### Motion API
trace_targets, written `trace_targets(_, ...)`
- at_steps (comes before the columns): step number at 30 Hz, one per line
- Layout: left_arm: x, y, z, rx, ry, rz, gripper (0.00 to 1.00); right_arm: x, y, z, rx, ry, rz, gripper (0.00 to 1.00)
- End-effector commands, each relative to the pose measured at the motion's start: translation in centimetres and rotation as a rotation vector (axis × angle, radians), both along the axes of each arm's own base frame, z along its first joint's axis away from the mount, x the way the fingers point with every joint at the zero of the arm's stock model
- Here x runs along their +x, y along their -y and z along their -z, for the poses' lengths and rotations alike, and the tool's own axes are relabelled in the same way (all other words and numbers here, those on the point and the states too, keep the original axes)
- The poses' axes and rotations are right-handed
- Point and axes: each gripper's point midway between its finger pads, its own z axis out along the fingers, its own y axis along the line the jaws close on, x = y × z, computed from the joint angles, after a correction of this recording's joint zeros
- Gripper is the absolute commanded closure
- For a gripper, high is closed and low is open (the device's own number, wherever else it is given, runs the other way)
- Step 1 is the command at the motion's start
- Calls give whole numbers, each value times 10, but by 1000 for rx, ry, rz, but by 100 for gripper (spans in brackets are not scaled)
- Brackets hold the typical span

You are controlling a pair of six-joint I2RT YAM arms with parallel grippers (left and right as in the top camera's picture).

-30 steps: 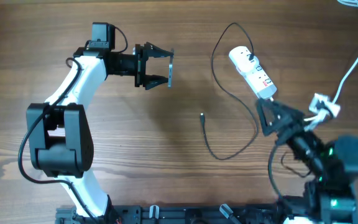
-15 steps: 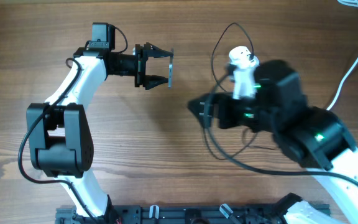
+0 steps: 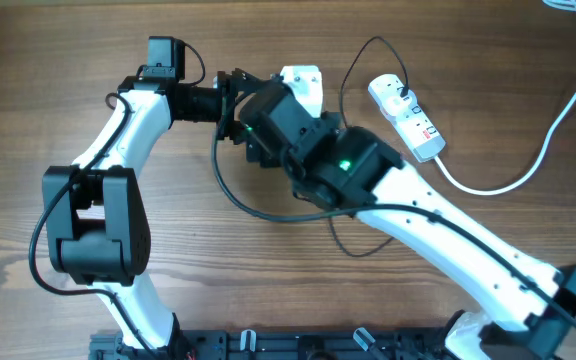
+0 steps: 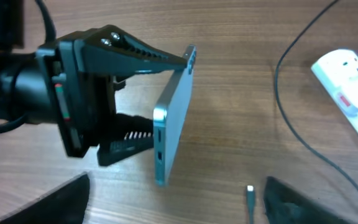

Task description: Plug charger to phone and switch on socket

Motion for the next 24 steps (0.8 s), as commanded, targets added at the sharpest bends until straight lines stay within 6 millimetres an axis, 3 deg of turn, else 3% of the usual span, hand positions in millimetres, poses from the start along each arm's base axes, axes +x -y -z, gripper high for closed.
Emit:
trace_targets(1,-3,-1,-19,-28,38,6,28,14,-10,11,-11,15,42,21)
trace_targets(5,-3,-1,-19,-28,39,6,28,29,-6,27,-88,55,98,21)
trace_targets(8,-3,-1,-19,-28,39,6,28,34,-10,30,-85,65,103,36)
trace_targets(14,-3,-1,-19,-28,39,6,28,40,-15,50,-116,53,109,37)
trace_targets(24,-3,-1,-19,-28,46,7,28,47,-12,43,-118,100,138,50)
